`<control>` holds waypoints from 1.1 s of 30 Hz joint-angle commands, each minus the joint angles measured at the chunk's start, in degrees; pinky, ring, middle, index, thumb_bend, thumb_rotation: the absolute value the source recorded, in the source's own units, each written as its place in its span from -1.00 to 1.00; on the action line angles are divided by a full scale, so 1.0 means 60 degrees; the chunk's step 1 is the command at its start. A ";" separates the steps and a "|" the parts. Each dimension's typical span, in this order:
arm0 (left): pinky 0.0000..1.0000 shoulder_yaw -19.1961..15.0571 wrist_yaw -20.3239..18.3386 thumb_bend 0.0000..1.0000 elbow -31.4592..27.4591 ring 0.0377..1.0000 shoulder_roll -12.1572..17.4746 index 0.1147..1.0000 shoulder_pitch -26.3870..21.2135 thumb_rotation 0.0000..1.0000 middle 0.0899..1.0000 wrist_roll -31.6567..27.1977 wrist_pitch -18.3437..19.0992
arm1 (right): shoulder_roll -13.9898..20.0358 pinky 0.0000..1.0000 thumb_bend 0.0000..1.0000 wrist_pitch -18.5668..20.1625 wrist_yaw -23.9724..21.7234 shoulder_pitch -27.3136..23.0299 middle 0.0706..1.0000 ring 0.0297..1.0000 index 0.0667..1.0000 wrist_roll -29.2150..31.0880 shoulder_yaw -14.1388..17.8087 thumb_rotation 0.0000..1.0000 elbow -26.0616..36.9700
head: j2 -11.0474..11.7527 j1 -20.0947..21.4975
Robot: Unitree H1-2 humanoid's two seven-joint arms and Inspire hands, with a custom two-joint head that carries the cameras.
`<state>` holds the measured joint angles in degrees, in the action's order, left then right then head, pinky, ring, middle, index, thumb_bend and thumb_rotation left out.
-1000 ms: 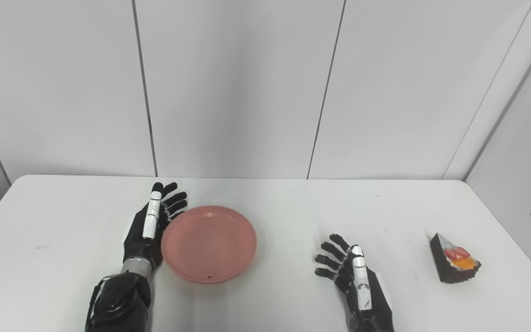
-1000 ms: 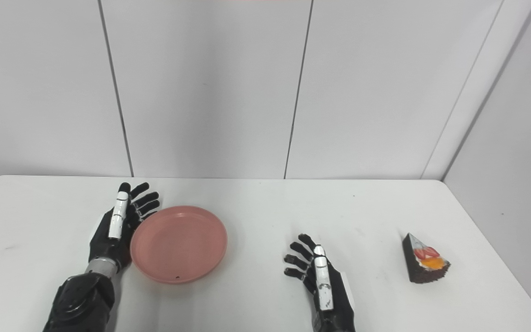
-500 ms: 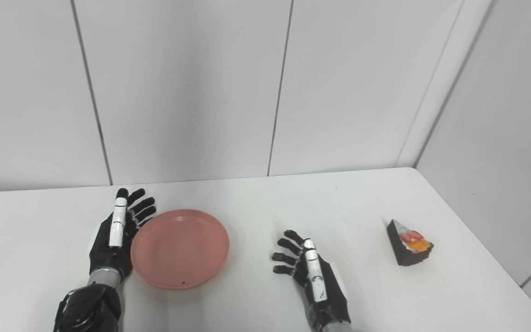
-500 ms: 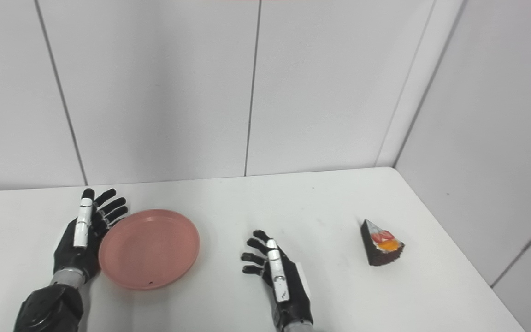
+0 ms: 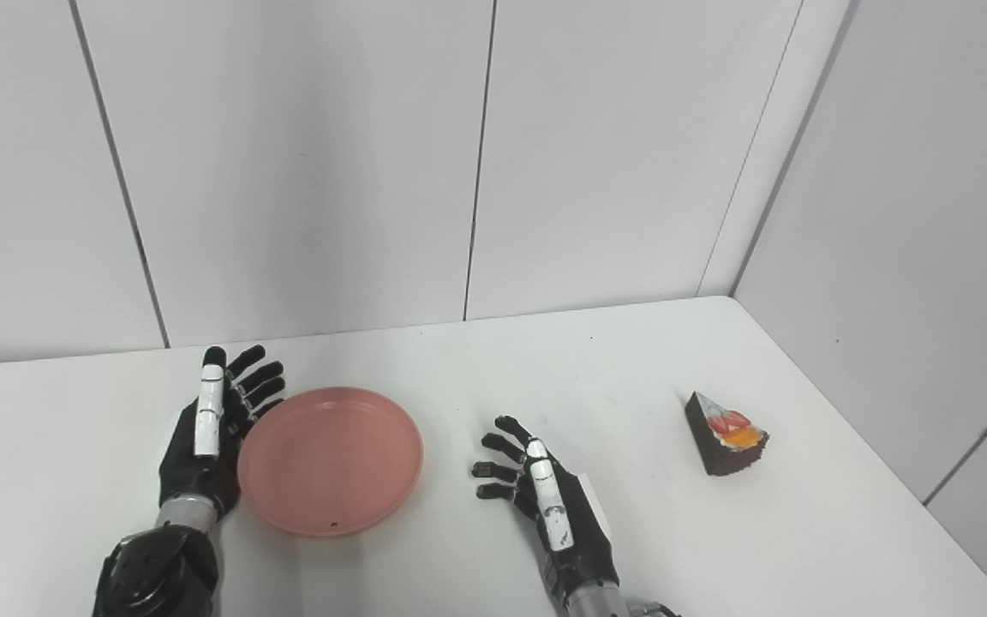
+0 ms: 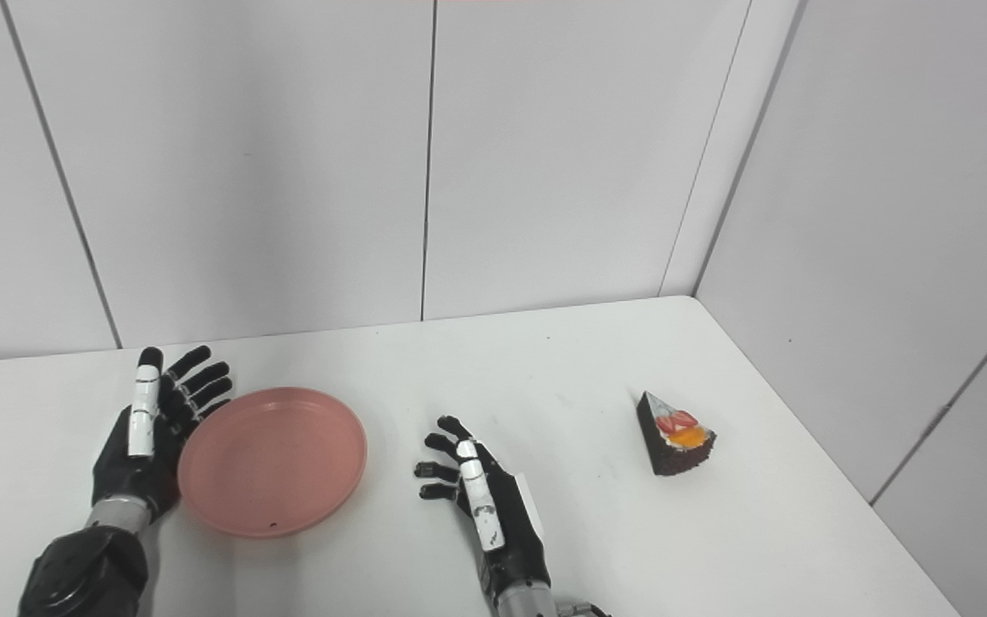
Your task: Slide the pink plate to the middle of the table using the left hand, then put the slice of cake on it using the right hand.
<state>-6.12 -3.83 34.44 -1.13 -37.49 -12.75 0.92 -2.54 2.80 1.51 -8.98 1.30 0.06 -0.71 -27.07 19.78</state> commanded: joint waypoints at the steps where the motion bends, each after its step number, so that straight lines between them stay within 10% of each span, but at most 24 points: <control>1: 0.49 0.0001 -0.0128 0.40 -0.0072 0.55 -0.0120 0.46 -0.0093 0.91 0.46 -0.0121 0.0118 | 0.0002 0.27 0.71 -0.0189 0.0060 0.0149 0.57 0.38 0.68 -0.0147 -0.0058 0.96 -0.0150 | 0.0017 0.0014; 14: 0.51 -0.0007 -0.0125 0.33 -0.0649 0.55 -0.0090 0.43 0.0247 0.92 0.48 -0.0029 0.0631 | 0.1381 0.36 0.76 -0.1155 0.0425 -0.0016 0.69 0.59 0.71 -0.2774 -0.0026 1.00 0.1714 | -0.0144 -0.0137; 26: 0.47 0.0049 -0.0171 0.34 -0.0464 0.54 -0.0058 0.45 0.0251 0.94 0.49 0.0035 0.0550 | 0.3282 0.37 0.92 0.1476 -0.0887 -0.0524 0.90 0.80 0.84 -0.7678 0.0191 0.87 0.4750 | -0.0121 -0.0193; 33: 0.43 0.0057 -0.0123 0.35 -0.0371 0.49 -0.0116 0.42 0.0212 0.92 0.47 0.0053 0.0505 | 0.3718 0.37 1.00 0.2230 -0.1474 -0.0888 0.83 0.84 0.77 -0.9182 0.0578 0.46 0.4898 | -0.0032 -0.0224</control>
<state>-6.16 -4.81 31.37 -1.20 -35.91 -12.69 3.13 18.64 14.98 -7.21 -13.05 -51.72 2.81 27.11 -27.25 18.46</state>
